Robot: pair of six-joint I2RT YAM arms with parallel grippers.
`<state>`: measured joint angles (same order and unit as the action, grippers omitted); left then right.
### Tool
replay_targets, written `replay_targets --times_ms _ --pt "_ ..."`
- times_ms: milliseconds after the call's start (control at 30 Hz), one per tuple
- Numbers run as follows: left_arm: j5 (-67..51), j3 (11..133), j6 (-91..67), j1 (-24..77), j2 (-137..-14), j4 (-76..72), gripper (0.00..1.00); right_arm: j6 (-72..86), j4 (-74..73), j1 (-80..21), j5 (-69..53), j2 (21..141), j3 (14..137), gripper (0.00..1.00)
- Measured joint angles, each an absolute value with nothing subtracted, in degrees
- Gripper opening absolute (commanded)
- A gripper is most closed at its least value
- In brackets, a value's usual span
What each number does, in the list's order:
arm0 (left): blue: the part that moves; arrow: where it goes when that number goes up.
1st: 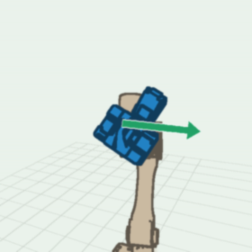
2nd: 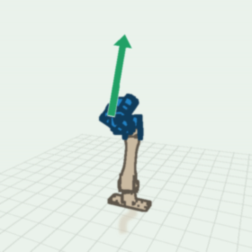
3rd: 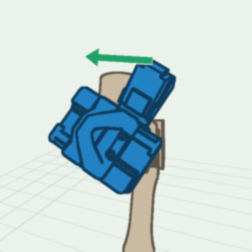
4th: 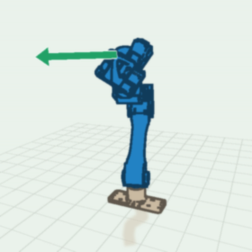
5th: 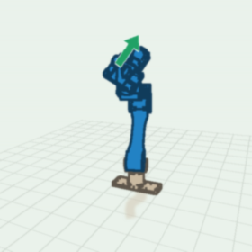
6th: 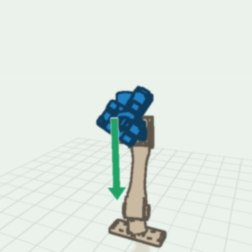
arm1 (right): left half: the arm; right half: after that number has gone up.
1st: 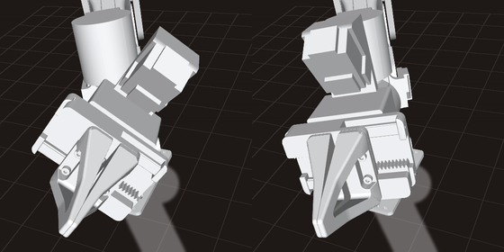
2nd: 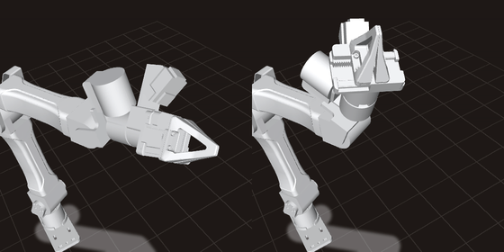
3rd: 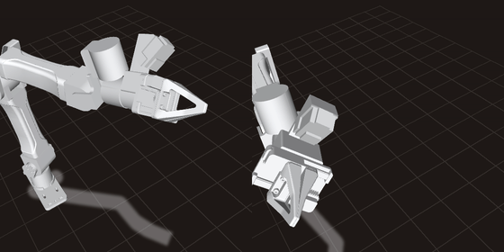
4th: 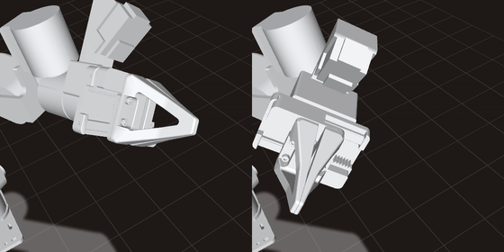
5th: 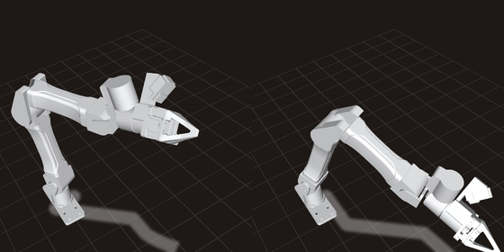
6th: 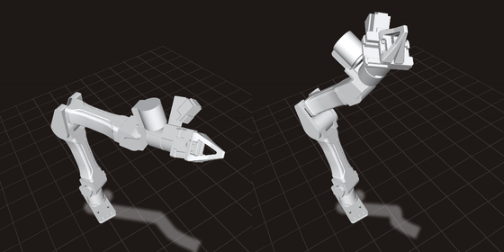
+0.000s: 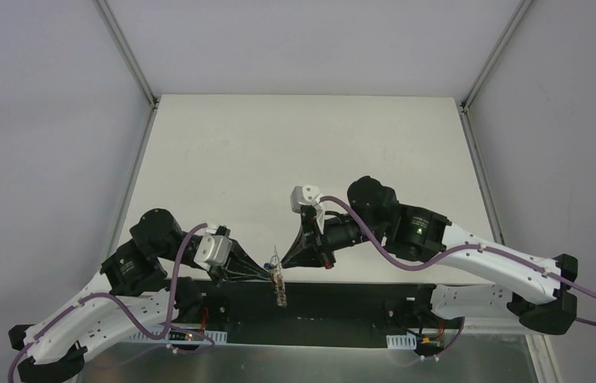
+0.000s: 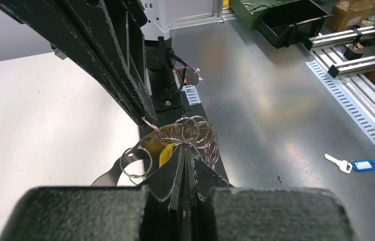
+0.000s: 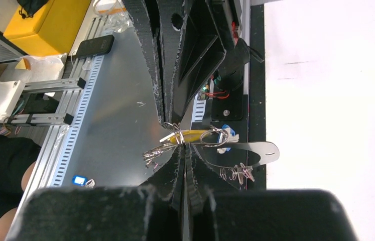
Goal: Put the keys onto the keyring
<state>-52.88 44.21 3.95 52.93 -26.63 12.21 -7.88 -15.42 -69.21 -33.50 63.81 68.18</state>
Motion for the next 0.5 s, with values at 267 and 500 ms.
replay_targets --times_ms 267,500 --pt "-51.9 44.0 4.1 52.9 -26.9 12.3 0.1 -7.0 -8.0 -69.2 -29.8 59.5 62.7 0.0" --pt "-51.9 43.3 4.1 52.9 -26.9 12.8 0.19 -7.3 -2.2 -70.3 -25.5 56.4 59.4 0.0"
